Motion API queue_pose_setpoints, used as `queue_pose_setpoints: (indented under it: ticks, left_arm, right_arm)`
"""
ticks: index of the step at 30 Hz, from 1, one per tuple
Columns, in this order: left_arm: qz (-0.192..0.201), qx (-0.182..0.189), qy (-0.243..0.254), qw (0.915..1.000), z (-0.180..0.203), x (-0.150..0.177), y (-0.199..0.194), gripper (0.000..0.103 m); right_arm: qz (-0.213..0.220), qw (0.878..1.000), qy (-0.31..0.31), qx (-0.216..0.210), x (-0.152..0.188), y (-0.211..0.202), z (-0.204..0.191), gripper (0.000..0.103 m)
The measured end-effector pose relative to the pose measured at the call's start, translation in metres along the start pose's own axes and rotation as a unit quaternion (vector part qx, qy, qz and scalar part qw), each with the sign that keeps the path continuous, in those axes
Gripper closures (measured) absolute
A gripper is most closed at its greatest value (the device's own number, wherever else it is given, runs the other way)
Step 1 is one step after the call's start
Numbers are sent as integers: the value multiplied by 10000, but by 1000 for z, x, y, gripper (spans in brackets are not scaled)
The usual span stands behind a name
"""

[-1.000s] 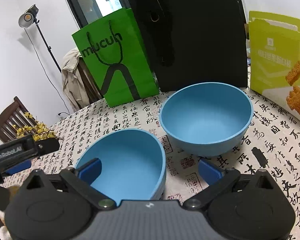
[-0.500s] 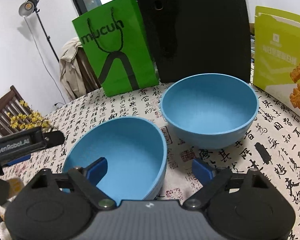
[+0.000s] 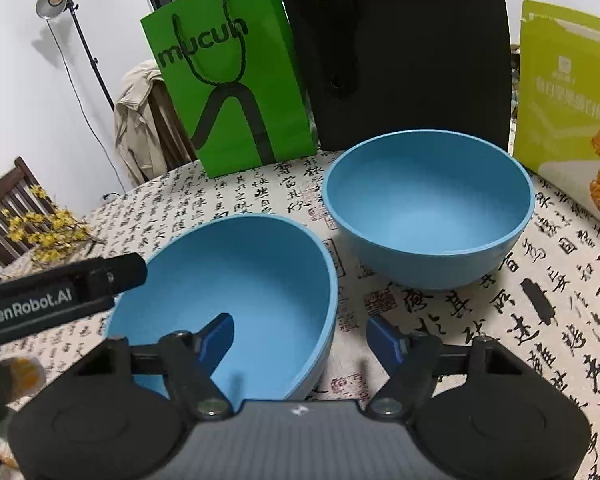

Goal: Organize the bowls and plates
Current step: 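Lower both grippers onto that blue bowl's rim and close them, then lift the gripped blue bowl off the table with both grippers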

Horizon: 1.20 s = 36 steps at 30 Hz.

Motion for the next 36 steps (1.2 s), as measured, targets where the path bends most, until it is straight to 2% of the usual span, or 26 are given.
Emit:
queue_pose_setpoints:
  ticks: [5,17,19,26,28,36]
  left_arm:
    - [-94,-15,86,9999,7,5,9,6]
    - [-367,14,90,9993,12,17,28,22]
    - [-408,42,76,9991,12,17,31,29]
    - [-429,89,71,9990,16,19,35,40]
    - [-452,105,83,9989,17,19,35,51]
    - [-570,138,117,9982,18,25,42,65]
  right_arm:
    - [-129,9999,76,-40,2,6,3,40]
    - [-290,9994,191,-51,4,22,9,47]
    - [-282,9994,185,-42,4,24,9,48]
    - [-234,9996,126,55,2,28,7,53]
    - [-218,9997,127,50,2,28,8,56]
    - [-231,9996,174,-70,3,27,8,68]
Point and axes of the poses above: each gripper's, at about its wrist camera, not at the fingertips, and y roughly the way its jaws point, z to its right, x to its underside, the point moved 8 cm from there along y, roughly the way its jaws point, and after that the axes turned 10 degrees about -z, right-handed, at the moved point
